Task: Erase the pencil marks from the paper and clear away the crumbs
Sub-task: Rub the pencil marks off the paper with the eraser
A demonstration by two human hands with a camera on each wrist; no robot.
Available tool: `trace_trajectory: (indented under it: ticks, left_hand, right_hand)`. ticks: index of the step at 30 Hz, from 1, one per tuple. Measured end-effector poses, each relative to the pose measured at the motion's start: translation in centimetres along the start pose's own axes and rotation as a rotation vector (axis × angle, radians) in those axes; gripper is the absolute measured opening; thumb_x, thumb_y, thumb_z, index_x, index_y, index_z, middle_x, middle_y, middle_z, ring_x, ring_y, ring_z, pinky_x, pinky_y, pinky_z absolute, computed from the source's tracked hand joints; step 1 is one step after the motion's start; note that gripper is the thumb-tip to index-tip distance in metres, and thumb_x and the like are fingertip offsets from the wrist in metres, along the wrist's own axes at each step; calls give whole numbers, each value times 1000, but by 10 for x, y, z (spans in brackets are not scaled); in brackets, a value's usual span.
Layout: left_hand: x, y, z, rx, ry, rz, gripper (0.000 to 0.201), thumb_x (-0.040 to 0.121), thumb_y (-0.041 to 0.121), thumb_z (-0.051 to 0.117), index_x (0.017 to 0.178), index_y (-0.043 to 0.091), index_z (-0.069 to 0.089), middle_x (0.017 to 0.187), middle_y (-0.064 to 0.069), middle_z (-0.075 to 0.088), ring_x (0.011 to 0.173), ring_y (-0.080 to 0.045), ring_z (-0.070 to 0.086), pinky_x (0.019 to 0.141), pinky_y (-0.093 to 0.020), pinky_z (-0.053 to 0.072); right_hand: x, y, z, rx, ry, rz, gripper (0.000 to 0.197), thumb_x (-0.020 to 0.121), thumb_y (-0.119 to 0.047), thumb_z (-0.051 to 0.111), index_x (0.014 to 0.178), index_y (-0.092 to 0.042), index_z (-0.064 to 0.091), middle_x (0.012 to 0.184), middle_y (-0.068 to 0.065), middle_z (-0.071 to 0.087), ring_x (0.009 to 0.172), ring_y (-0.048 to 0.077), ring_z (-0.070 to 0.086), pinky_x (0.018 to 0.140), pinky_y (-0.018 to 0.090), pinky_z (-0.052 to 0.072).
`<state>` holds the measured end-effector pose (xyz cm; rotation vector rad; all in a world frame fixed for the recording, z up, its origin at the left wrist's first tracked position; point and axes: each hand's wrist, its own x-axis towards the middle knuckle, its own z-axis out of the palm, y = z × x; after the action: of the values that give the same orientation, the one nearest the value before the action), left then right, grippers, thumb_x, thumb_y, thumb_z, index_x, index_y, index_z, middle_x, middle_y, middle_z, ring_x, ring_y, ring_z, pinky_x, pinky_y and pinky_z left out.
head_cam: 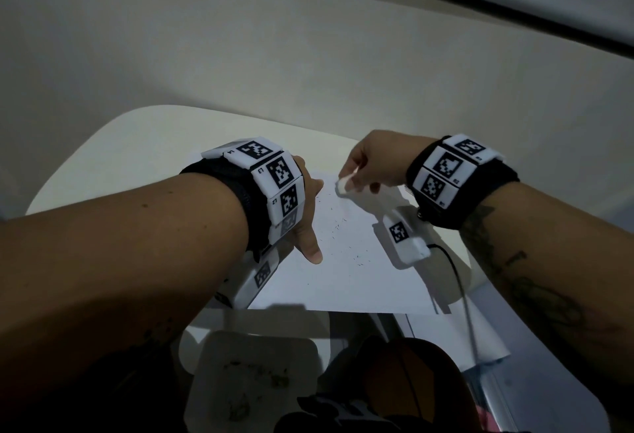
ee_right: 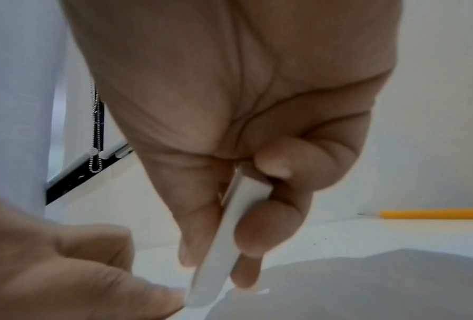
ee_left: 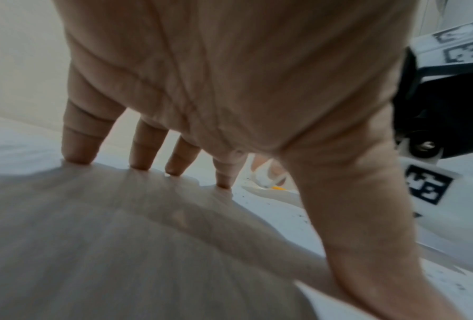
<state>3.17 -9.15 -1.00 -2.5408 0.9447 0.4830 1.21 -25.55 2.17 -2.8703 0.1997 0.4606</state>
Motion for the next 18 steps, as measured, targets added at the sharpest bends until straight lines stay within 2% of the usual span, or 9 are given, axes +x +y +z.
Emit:
trace_trajectory:
  ticks: [2,6,8,10,12,14,16,18]
  left_hand:
    - [0,-1,0,-7,-12,6,134,51,89,64,156,35,0,146,-9,33,132,-30,37,88,-41,35]
    - [1,1,-1,4,-6,9,132,54,88,64,156,34,0,147,-7,34,131,-29,39,90,-39,35]
    - [4,2,2,-8,-15,11,132,52,89,64,156,34,2,134,-2,41,122,-26,46,81,-35,30]
    - [5,1,5,-35,-4,26,136,45,90,66,156,37,8,127,2,41,116,-23,47,79,-33,27]
    - [5,1,6,-11,4,31,137,45,91,65,155,37,4,139,-4,37,121,-26,43,82,-36,28]
    - [6,1,5,25,15,23,137,48,92,63,155,37,-2,143,-7,34,119,-28,41,81,-38,28]
    - [7,2,4,31,3,20,136,49,92,62,155,37,-4,146,-7,31,124,-29,38,81,-39,26]
    - [8,1,5,30,-7,17,137,49,93,61,155,36,-2,142,-8,32,127,-29,37,84,-41,30]
  right_hand:
    - [8,-2,2,74,87,4,9,84,-30,77,91,-27,75,73,-12,73,56,0,62,56,19,45]
    - [5,-1,11,63,28,6,11,80,-37,80,85,-28,75,70,-13,73,57,1,63,59,20,48]
    - [-2,2,12,41,-29,-7,11,81,-35,79,89,-30,75,70,-14,73,59,2,63,65,22,51]
    - [-8,3,13,11,-92,-37,14,81,-32,79,94,-31,75,70,-15,73,59,2,63,73,24,52]
    - [-10,-1,12,-16,-97,-47,14,82,-30,79,95,-33,74,58,-19,67,57,2,62,73,23,51]
    - [-8,-6,9,-22,-42,-38,12,81,-31,79,93,-34,74,53,-16,64,58,4,60,69,23,49]
    - [-5,-6,7,20,22,-15,11,81,-34,79,91,-32,75,62,-12,67,60,6,61,66,24,49]
    - [-4,-1,6,76,53,6,10,82,-34,77,91,-32,73,72,-9,72,64,8,66,66,26,51]
